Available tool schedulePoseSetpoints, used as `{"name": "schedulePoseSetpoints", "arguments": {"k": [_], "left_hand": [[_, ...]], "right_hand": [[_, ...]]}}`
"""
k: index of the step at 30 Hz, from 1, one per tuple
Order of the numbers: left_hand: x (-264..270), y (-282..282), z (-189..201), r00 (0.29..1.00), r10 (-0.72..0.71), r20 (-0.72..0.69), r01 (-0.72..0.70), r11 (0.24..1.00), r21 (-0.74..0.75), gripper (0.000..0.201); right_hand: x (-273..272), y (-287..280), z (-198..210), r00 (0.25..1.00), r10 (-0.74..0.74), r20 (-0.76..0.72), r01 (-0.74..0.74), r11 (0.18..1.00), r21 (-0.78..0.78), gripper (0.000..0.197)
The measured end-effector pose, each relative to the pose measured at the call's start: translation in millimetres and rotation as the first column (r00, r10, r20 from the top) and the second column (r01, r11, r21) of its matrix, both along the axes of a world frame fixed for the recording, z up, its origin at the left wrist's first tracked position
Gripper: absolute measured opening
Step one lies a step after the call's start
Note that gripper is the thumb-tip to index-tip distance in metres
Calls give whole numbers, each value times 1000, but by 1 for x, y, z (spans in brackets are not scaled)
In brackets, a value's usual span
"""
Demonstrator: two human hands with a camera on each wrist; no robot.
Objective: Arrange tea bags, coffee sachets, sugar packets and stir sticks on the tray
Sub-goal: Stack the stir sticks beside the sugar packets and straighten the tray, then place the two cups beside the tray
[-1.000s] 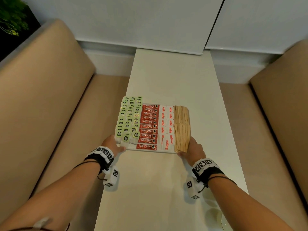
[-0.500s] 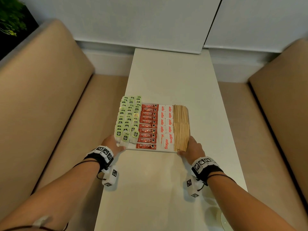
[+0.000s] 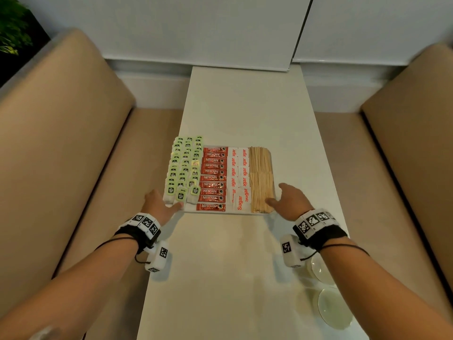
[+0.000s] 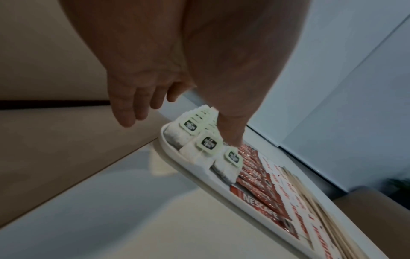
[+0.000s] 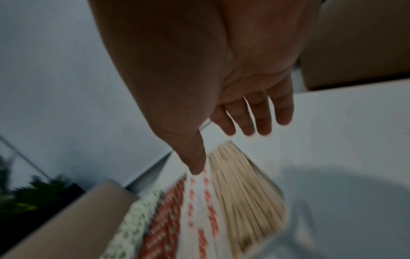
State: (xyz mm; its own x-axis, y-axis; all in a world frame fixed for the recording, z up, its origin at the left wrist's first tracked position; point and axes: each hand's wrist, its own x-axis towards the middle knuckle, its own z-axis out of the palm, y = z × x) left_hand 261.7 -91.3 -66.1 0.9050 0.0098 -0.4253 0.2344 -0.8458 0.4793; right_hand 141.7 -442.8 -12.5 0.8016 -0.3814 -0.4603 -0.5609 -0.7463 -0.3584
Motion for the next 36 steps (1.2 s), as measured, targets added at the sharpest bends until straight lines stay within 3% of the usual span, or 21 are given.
{"name": "schedulePoseSetpoints", "arguments": {"k": [4,8,13,18,23,28,31,36], "left_hand": [[-20,-11,18,987,10,163,-10,1000,2,51],[-46,-32,30,976,-127,177,146,984,-102,25],[-96,-78,39,937,-329,121,347,921,-177,17],[-148,-123,35,893,-435,114,450,865,-220,17],[-191,-158,32,856,-507,95,513,818,-260,20],[-220,-182,31,815,-571,98,572,767,-291,29],[-231,-197,34,797,-596,95,593,744,-309,48],[-240,-222,41,775,-622,107,615,706,-352,87]], "right_hand": [[-21,-16,44,993,119,3,-119,993,6,66],[-49,-36,71,962,263,-78,-264,965,3,44],[-86,-62,73,924,366,-115,-370,929,-17,29],[-125,-88,46,882,422,-212,-446,891,-82,28],[-153,-96,19,857,418,-302,-461,883,-84,29],[-159,-94,6,869,404,-285,-448,888,-107,25],[-159,-95,10,874,420,-245,-459,879,-129,26],[-154,-96,40,875,480,-59,-484,870,-92,28]]}}
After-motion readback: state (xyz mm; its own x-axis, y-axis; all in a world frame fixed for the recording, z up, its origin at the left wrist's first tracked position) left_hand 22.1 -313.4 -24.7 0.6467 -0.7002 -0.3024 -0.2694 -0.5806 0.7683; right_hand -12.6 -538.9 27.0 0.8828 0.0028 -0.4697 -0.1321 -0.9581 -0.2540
